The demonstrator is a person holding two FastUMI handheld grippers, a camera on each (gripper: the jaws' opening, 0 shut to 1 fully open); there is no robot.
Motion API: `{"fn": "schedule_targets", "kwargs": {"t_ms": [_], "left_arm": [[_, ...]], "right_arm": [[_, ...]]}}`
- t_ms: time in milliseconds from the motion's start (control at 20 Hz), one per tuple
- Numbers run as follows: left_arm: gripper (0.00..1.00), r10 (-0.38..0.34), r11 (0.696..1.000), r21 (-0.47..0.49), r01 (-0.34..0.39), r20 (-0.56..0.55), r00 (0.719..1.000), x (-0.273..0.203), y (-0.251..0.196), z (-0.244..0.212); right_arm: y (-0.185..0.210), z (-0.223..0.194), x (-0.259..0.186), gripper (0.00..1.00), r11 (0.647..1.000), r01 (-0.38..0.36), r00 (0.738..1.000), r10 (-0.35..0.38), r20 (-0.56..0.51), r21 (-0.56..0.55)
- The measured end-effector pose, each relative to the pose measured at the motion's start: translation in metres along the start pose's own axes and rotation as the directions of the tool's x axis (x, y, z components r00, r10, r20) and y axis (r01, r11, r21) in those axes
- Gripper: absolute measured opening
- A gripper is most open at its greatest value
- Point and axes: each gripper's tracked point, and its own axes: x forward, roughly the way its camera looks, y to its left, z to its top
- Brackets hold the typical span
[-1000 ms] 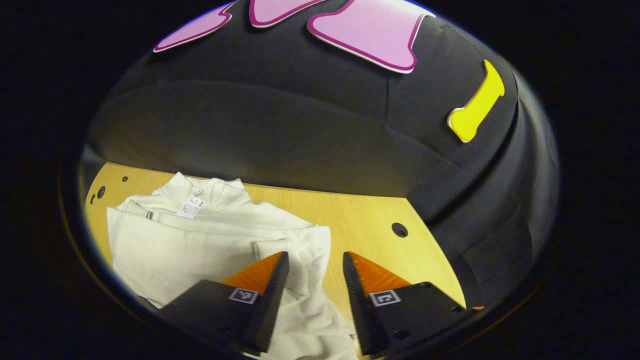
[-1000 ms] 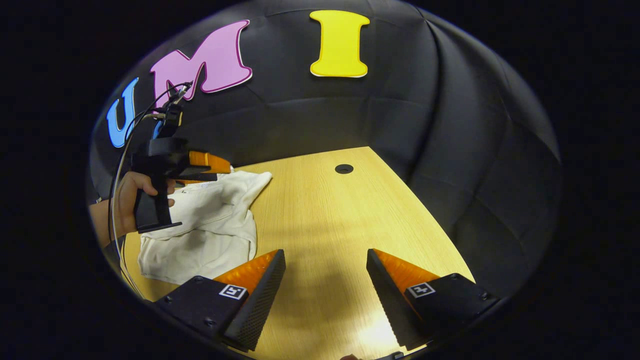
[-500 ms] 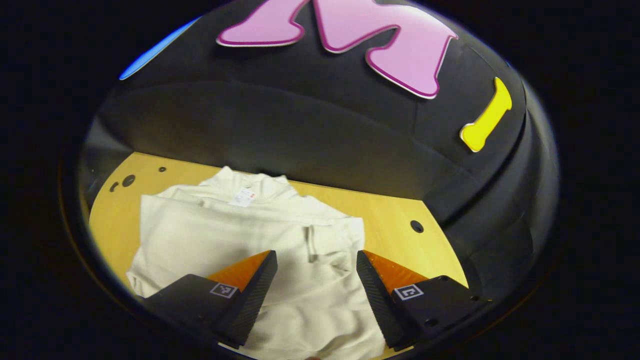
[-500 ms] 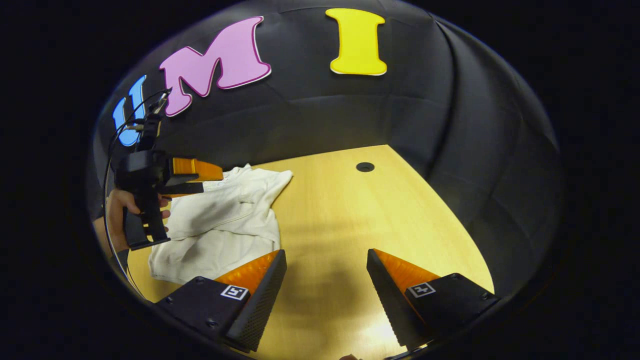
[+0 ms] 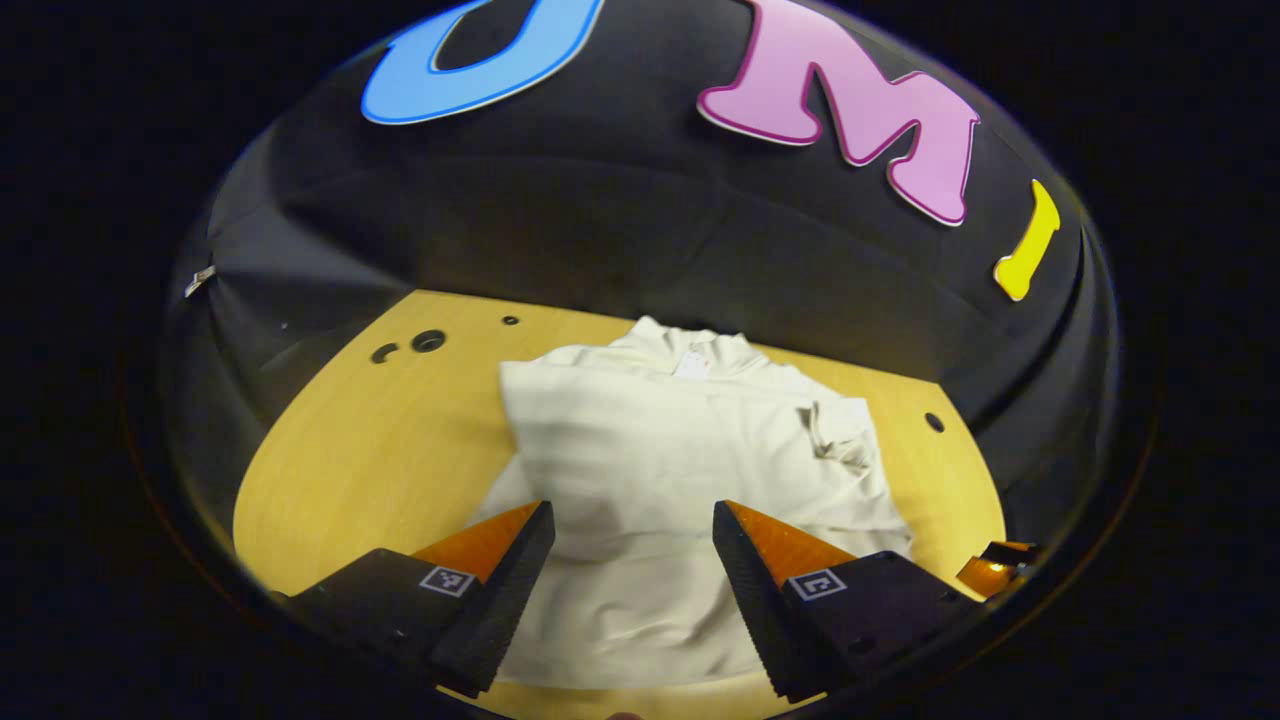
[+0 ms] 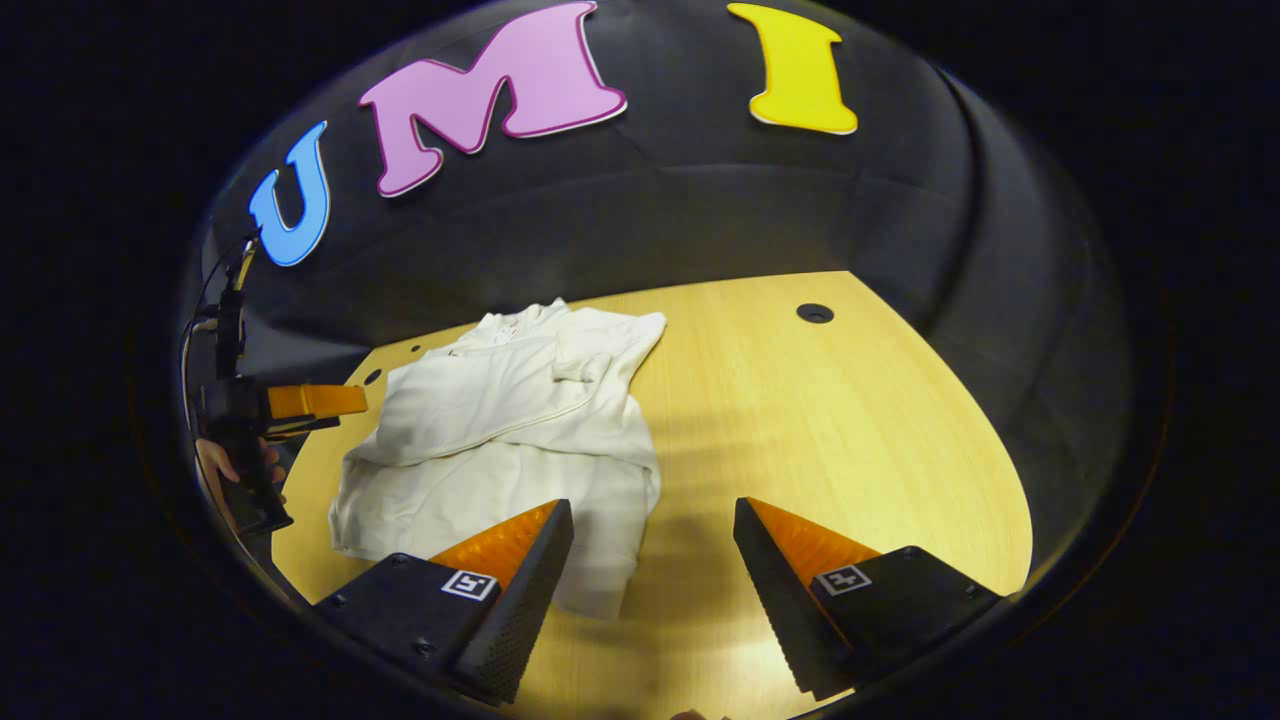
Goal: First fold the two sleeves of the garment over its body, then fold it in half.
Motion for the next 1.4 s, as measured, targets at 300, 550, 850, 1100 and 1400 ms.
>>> {"fn": "schedule_targets", "kwargs": {"t_ms": [300, 550, 850, 1100, 1400], "left_arm": [[0.98, 0.088, 0.996, 0.009, -0.087, -0.100, 0.991, -0.032, 0.079, -0.063], [0.98, 0.078, 0.996, -0.017, -0.082, -0.176, 0.981, -0.040, 0.093, -0.105], [0.98, 0.068, 0.998, 0.002, -0.070, -0.219, 0.973, -0.030, 0.090, -0.130], [0.98, 0.143, 0.989, 0.008, -0.147, -0.272, 0.952, -0.020, 0.099, -0.145], [0.93, 0.121, 0.992, 0.070, -0.107, -0.238, 0.964, -0.013, 0.082, -0.147]], "right_arm": [[0.015, -0.023, 0.022, 0.99, 1.000, 0.024, 0.996, -0.023, -0.085, 0.017], [0.023, -0.032, 0.038, 0.99, 0.997, 0.060, 0.992, -0.055, -0.116, 0.043], [0.031, -0.055, 0.052, 0.99, 0.995, 0.097, 0.982, -0.090, -0.166, 0.030], [0.026, -0.071, 0.059, 0.99, 0.990, 0.142, 0.972, -0.136, -0.193, 0.018], [0.026, -0.081, 0.062, 0.99, 0.984, 0.177, 0.965, -0.179, -0.190, -0.028]]}}
